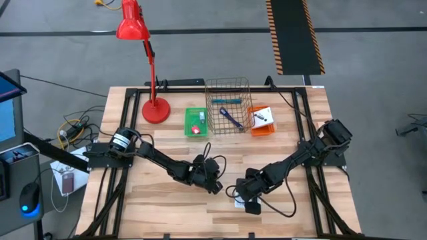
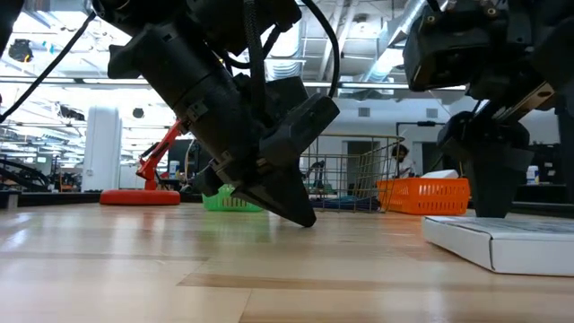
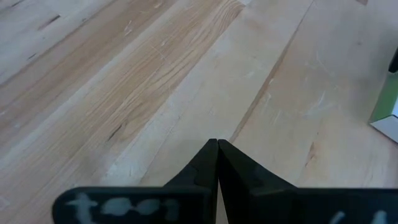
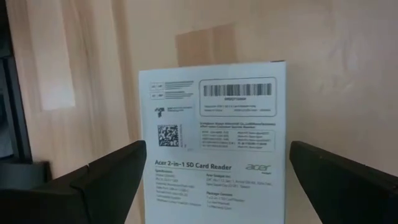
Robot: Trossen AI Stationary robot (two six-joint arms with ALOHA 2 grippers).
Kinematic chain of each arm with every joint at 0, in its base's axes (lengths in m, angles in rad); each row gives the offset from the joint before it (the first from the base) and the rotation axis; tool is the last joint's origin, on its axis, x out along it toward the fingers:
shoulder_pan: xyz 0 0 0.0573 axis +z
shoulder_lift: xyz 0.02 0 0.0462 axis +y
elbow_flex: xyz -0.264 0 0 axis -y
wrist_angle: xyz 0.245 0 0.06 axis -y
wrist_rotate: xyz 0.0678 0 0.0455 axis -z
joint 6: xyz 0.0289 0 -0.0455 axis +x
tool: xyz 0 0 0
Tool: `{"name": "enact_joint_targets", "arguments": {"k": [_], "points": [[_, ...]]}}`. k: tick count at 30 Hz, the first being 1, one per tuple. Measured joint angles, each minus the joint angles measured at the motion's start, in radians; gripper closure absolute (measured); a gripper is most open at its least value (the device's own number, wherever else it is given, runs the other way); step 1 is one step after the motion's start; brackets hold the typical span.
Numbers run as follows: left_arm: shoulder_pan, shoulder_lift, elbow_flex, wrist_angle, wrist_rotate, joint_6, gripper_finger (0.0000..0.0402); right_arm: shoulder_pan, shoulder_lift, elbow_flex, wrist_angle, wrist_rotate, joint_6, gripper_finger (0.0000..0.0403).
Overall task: Pick and place items into bin
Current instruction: Put the white box into the orange bin
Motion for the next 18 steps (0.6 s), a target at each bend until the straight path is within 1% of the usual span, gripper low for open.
{"name": "enact_joint_targets", "arguments": {"k": [8,18], "points": [[0.001,0.0,0.0,0.002,-0.003,0.0,0.0402,0.0,-0.001,0.001,0.023,0.013,-0.032,0.0012],[0.002,0.0,0.0,0.002,-0.001,-0.013,0.0402,0.0,-0.003,0.002,0.042,0.012,-0.032,0.0012]]}}
